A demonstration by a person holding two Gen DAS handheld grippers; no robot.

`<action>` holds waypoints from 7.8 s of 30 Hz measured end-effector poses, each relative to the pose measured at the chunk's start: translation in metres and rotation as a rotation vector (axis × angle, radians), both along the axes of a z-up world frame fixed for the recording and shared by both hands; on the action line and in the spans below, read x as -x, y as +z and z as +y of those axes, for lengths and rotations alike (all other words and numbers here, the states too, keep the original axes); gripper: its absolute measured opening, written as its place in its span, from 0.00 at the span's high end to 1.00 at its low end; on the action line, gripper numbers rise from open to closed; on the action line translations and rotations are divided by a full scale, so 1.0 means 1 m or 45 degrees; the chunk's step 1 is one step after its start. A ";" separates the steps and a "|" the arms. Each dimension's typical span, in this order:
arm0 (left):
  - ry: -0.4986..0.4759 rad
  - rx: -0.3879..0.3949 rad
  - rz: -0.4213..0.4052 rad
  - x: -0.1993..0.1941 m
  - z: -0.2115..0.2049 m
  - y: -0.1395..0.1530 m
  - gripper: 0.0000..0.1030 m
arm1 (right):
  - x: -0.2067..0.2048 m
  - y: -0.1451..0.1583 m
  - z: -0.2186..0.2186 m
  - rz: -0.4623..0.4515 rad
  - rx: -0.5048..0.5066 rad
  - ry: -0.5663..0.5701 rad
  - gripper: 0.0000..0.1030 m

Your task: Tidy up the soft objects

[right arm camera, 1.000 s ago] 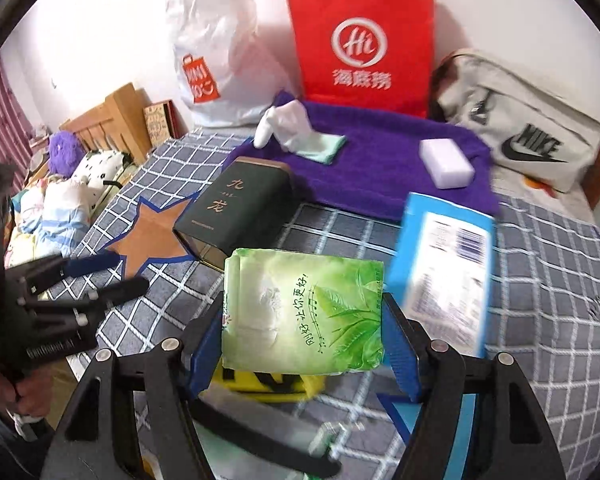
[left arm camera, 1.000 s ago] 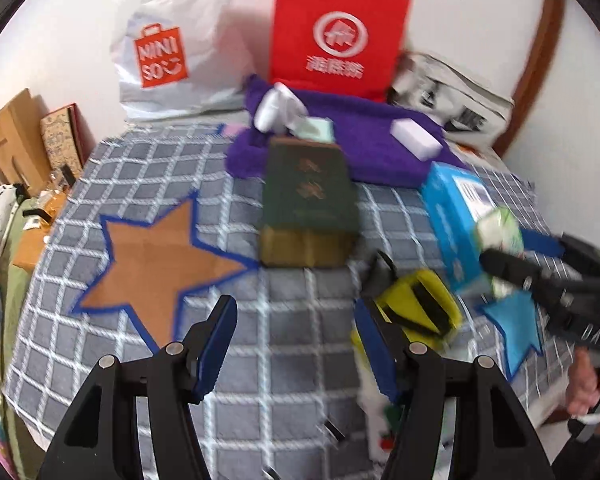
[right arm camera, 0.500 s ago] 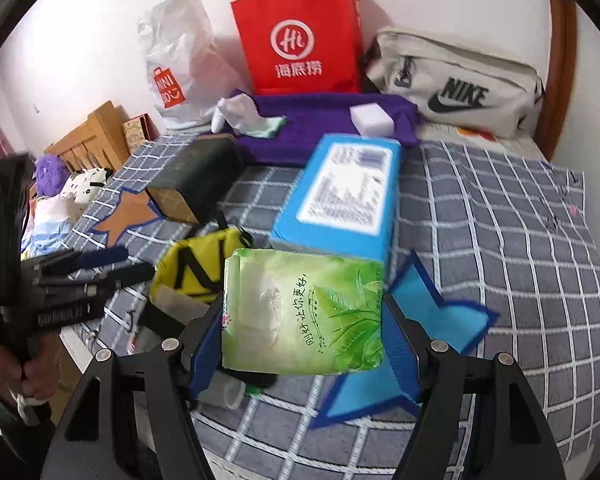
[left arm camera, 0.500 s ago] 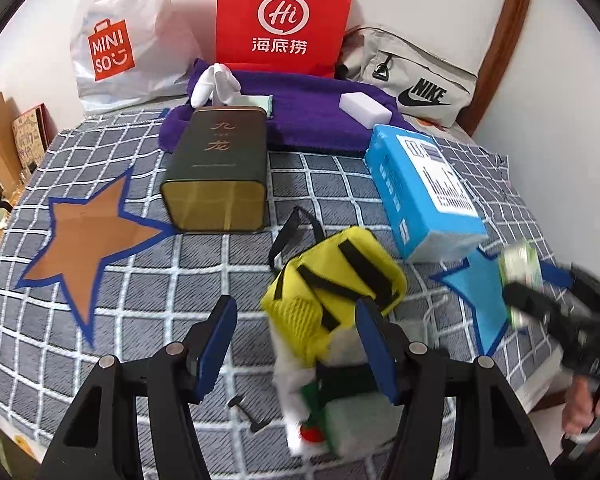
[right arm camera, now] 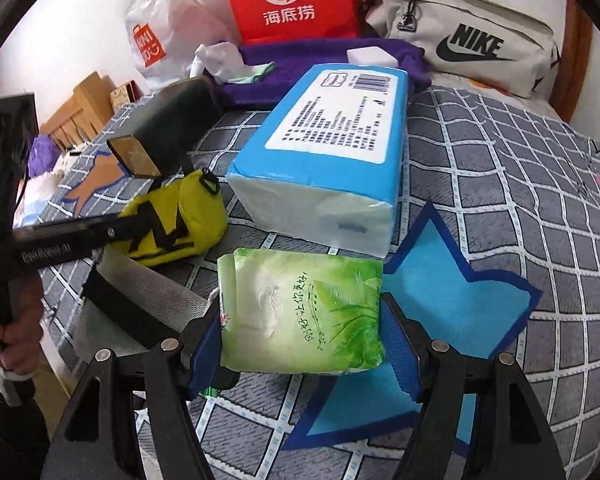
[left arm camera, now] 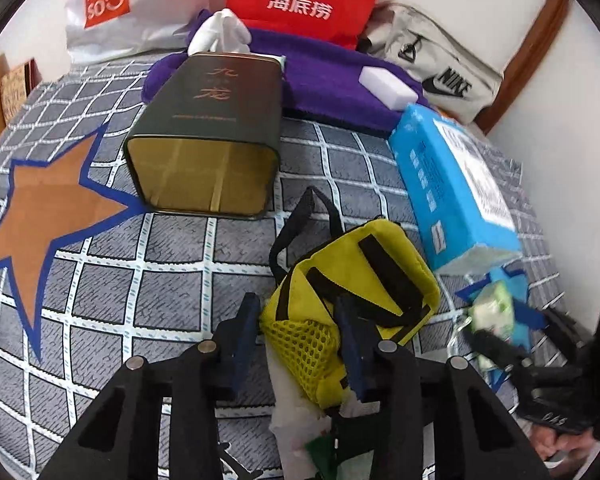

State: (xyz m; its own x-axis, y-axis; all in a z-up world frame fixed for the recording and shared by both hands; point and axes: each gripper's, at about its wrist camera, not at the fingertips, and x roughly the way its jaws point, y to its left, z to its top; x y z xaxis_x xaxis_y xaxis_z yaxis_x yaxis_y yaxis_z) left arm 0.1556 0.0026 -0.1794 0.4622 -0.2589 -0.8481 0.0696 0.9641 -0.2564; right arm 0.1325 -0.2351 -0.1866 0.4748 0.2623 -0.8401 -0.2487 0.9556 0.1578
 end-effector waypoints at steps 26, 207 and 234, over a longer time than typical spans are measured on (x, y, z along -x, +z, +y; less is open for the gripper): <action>0.114 -0.003 -0.151 0.024 0.025 0.067 0.69 | 0.019 0.044 0.000 -0.094 -0.070 0.071 0.31; 0.027 -0.092 -0.002 0.020 0.026 0.012 0.57 | 0.016 0.020 0.048 -0.104 -0.048 0.253 0.97; -0.017 -0.075 -0.045 0.011 0.019 0.013 0.94 | 0.030 0.012 0.000 -0.077 0.016 0.140 0.97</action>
